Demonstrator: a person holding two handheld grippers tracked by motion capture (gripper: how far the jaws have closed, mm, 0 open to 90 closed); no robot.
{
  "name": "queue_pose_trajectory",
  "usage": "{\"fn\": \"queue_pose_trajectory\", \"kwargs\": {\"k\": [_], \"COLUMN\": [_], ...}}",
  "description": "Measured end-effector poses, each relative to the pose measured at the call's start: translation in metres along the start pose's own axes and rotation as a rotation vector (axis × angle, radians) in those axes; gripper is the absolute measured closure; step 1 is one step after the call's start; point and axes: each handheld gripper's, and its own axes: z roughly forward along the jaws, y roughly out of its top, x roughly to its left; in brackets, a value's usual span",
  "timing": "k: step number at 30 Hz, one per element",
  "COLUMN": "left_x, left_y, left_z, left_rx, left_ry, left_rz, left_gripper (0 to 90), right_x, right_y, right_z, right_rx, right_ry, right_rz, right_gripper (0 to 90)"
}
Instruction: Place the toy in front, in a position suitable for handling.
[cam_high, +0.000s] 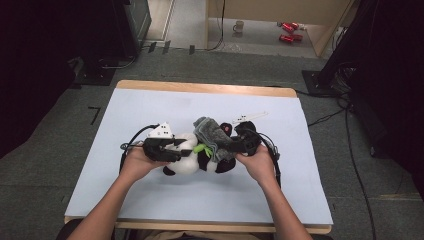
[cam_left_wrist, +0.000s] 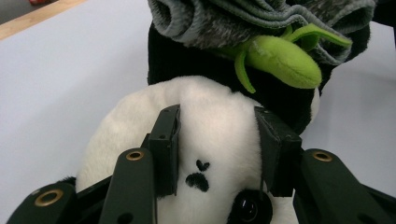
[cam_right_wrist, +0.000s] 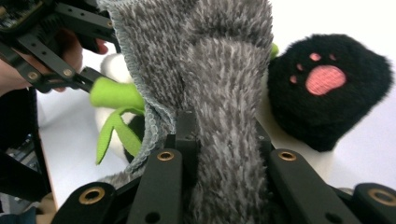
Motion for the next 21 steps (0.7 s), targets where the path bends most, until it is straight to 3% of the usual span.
{"fn": "queue_pose_trajectory", "kwargs": {"k": [4,15,21], "left_x": [0.001,0.002,0.005], "left_y": [0.000,-0.001,-0.001], "left_z": [0.000,-0.001,-0.001], "left_rx": [-0.003,-0.009,-0.015], "left_ry": [-0.004,-0.016,-0.022], "left_rz": [0.000,-0.005,-0.021], "left_gripper": [55.9,55.8,55.8], "right_x": [-0.005,-0.025,-0.034], "right_y": [-0.002,-0.012,-0.016], "right_z": [-0.004,-0.018,-0.024], "right_rx": [0.021,0.044,0.071], "right_ry": [-0.027,-0.017,-0.053], "right_rz": [0.019,0.064,0.072], "right_gripper": [75.4,76.2,77.0]}}
